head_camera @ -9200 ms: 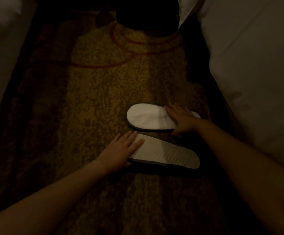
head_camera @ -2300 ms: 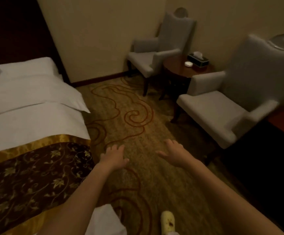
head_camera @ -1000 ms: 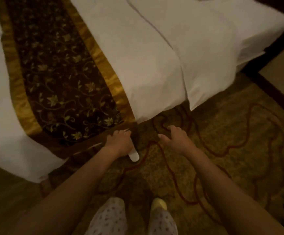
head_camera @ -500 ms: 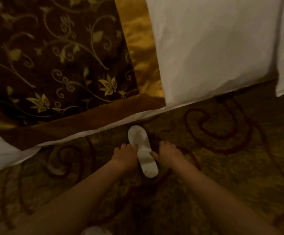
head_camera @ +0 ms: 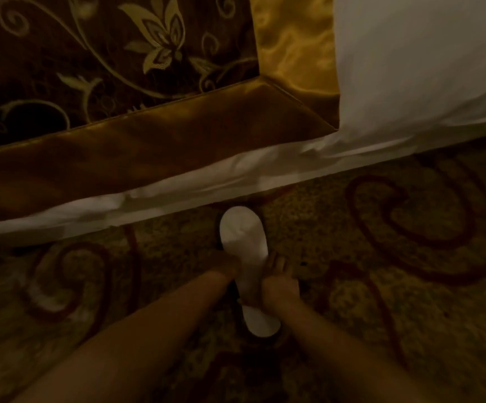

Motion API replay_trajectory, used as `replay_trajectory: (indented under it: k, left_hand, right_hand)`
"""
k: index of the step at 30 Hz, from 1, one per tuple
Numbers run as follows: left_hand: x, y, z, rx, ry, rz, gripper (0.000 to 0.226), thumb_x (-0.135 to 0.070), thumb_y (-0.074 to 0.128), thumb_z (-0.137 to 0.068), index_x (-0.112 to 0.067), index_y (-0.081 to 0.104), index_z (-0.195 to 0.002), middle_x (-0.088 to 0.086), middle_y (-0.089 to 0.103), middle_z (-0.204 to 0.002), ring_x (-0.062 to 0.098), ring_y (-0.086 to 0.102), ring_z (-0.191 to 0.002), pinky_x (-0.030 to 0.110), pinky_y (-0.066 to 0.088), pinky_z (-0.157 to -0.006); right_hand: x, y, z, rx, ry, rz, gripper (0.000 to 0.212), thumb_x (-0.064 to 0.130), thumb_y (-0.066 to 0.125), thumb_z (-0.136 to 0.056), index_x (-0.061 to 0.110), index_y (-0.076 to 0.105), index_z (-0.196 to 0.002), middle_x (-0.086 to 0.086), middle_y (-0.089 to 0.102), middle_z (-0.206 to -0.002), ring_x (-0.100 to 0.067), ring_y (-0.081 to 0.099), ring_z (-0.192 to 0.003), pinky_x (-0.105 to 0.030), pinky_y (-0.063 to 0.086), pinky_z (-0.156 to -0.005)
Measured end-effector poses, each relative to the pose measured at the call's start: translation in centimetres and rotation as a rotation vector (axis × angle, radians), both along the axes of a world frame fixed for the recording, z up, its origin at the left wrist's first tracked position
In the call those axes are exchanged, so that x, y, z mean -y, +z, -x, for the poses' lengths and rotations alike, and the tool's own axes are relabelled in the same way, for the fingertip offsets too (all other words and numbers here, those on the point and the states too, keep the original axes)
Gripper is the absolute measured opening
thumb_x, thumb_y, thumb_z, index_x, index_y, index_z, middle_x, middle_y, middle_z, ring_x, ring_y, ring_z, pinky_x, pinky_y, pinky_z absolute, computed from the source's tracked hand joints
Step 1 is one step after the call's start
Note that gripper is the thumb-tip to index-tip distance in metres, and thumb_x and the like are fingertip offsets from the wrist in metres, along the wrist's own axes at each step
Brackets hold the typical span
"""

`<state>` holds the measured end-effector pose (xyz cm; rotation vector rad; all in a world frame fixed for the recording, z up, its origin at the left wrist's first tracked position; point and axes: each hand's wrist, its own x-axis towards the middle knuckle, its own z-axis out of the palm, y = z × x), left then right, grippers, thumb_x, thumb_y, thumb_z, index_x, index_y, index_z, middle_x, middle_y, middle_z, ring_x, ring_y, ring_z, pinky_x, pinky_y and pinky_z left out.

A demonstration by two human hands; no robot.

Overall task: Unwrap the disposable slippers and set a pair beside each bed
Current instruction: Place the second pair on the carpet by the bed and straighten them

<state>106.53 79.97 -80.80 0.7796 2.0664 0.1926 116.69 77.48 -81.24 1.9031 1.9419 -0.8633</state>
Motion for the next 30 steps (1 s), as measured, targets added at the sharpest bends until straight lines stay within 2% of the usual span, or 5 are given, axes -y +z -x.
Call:
replay_trajectory:
  k: [9,14,18,26,30]
  left_hand:
    - [0.6,-0.7,0.7,0.595,0.421,-0.122,0.046,-0.012,0.046,-0.096,0.002,0.036,-0.139,0.021,0.039,-0.145,0.037,0.04,-0.13,0.04,0.037,-0.1]
    - [0.5,-0.2,0.7,0.7,0.47,-0.135,0.048,-0.021,0.062,-0.087,-0.004,0.05,-0.131,0.018,0.052,-0.135,0.034,0.051,-0.121,0.043,0.044,-0.097]
    - [0.9,0.4,0.4,0.714,0.396,-0.174,0.049,-0.018,0.069,-0.081,-0.005,0.055,-0.127,0.019,0.06,-0.126,0.032,0.059,-0.112,0.042,0.049,-0.092]
    - [2.8,1.7,1.6,0.68,0.048,-0.269,0.049,-0.015,0.074,-0.076,-0.028,0.049,-0.117,-0.01,0.063,-0.096,0.004,0.063,-0.083,0.017,0.054,-0.058]
    - [2.8,2.8,3.1,0.759,0.15,-0.173,0.033,-0.02,0.063,-0.086,-0.015,0.06,-0.118,0.006,0.069,-0.102,0.02,0.067,-0.087,0.033,0.059,-0.07]
  right_hand:
    - [-1.5,-2.0,-2.4,-0.335,-0.127,0.104,0.104,0.046,0.067,-0.077,0.006,0.001,-0.146,-0.014,0.024,-0.151,-0.032,0.026,-0.138,-0.036,0.028,-0.111]
    - [-1.8,-1.1,-4.4,-0.671,-0.441,0.108,0.063,0.031,0.076,-0.074,0.008,0.049,-0.127,-0.012,0.059,-0.122,-0.026,0.056,-0.113,-0.027,0.047,-0.088]
    - [-3.4,1.0,-5.2,-0.662,-0.603,0.012,0.043,0.055,0.051,-0.085,0.016,0.061,-0.102,-0.005,0.062,-0.088,-0.022,0.059,-0.086,-0.034,0.05,-0.081]
    - [-6.3,2.7,-7.0,-0.854,-0.793,-0.062,0.071,0.04,0.066,-0.081,0.012,0.037,-0.139,-0.012,0.047,-0.139,-0.028,0.049,-0.12,-0.029,0.042,-0.082]
    - [-5.8,2.5,-7.5,-0.876,-0.814,0.0,0.073,0.036,0.067,-0.082,0.012,0.032,-0.142,-0.012,0.043,-0.143,-0.029,0.047,-0.123,-0.03,0.041,-0.083]
